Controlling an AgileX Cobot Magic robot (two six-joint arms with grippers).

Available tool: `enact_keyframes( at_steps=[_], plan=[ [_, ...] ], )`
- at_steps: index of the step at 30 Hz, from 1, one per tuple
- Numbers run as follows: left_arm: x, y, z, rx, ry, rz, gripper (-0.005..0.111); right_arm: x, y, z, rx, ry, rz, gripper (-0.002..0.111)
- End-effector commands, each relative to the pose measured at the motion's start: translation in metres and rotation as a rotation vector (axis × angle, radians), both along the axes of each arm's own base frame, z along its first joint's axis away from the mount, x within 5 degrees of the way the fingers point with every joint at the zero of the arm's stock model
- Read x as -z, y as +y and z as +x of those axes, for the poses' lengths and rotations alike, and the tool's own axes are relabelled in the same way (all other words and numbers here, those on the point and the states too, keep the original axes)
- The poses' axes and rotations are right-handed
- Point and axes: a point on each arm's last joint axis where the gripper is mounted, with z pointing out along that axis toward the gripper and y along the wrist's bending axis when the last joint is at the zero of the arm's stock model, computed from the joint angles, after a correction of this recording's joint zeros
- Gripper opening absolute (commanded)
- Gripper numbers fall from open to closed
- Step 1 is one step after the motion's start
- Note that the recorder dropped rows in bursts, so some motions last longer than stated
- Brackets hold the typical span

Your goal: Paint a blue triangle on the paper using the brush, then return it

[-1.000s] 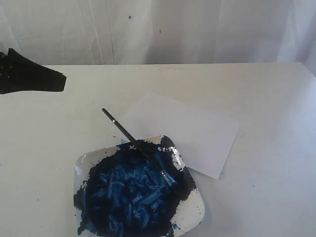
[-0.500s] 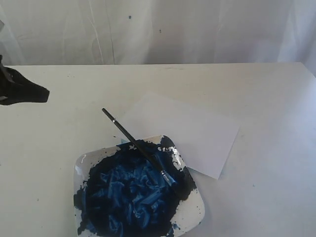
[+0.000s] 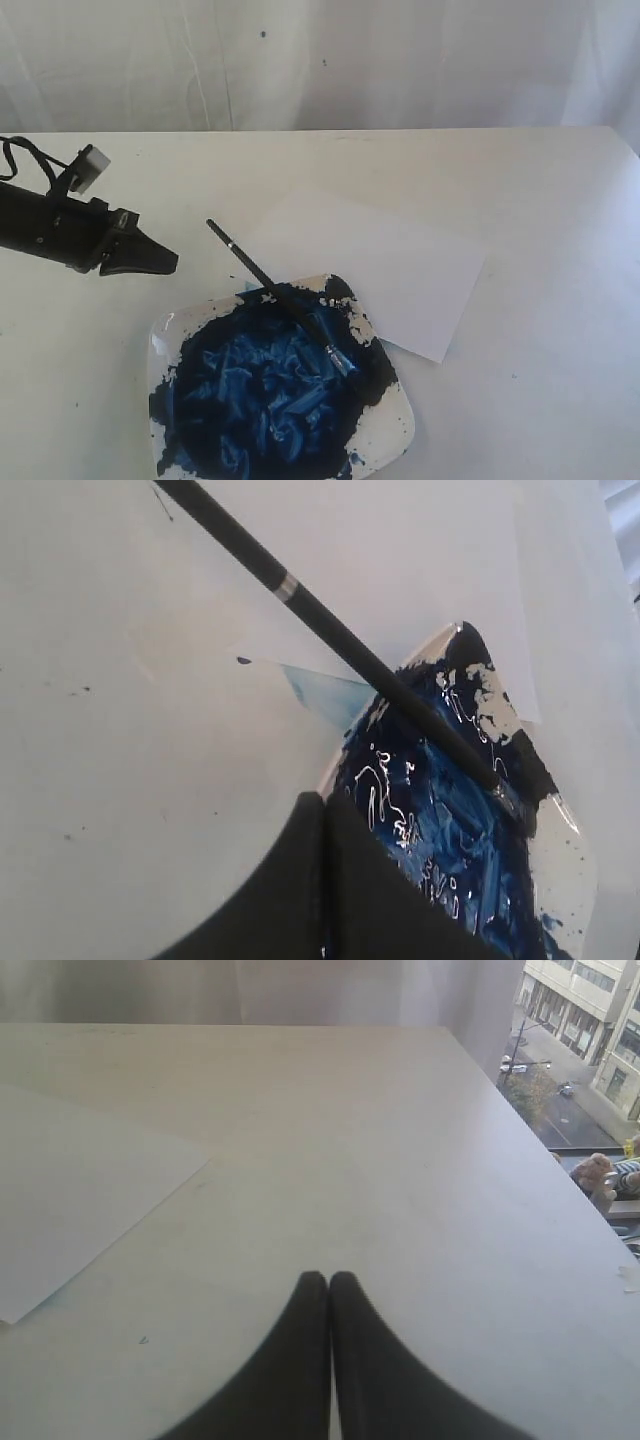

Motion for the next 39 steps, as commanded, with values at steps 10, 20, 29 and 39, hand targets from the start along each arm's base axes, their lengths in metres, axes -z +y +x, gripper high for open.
enact_keyframes(
  at_steps=[10, 20, 29, 39],
  plan=[
    [0.008, -0.002, 0.005, -0.018, 0.029, -0.050, 0.000, 0.000, 0.000, 0.000, -0.003, -0.013, 0.003, 0.000],
    [0.010, 0.001, 0.008, -0.053, 0.014, -0.014, 0.000, 0.000, 0.000, 0.000, -0.003, -0.013, 0.003, 0.000],
    [0.011, 0.001, 0.008, -0.046, 0.017, -0.012, 0.000, -0.006, 0.000, 0.001, -0.024, -0.091, -0.103, 0.000],
    [0.030, -0.001, 0.014, -0.134, 0.083, -0.072, 0.000, -0.054, 0.008, -0.003, -0.091, -0.623, -0.041, 0.000]
  ],
)
